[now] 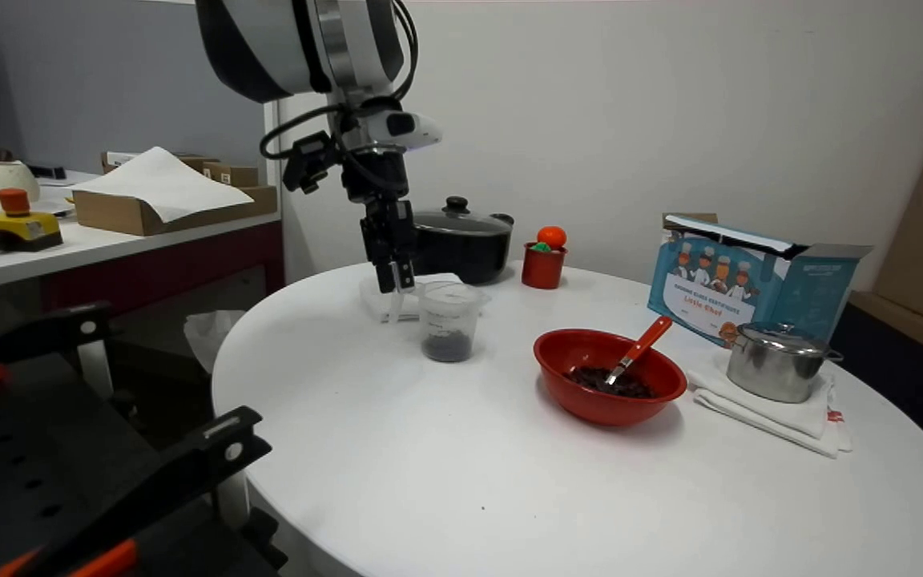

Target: Pour some of the things in the jug into the bowl

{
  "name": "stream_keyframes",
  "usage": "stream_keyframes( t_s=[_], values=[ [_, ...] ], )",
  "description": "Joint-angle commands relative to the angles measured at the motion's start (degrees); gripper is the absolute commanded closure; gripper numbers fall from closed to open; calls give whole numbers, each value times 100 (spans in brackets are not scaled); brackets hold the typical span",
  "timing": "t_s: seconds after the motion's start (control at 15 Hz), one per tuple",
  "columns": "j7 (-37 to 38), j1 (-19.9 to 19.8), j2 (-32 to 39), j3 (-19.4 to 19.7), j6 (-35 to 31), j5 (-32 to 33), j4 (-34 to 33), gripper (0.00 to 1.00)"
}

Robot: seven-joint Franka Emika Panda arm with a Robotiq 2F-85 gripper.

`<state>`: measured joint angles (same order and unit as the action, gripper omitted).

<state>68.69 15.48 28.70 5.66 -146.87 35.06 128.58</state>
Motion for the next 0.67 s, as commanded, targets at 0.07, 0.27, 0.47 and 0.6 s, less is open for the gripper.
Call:
stream_keyframes(
  t_s=[0.07,0.27,0.47,0.6],
  values=[
    [-370,20,-1269,-1,243,25,781,0],
    [-621,-205,-2058,-144,501,-109,1108,0],
    [-528,-372,-1932,-289,457,-95,917,0],
    [-716,-546,-2370,-386,475,-202,1130,0]
  ],
)
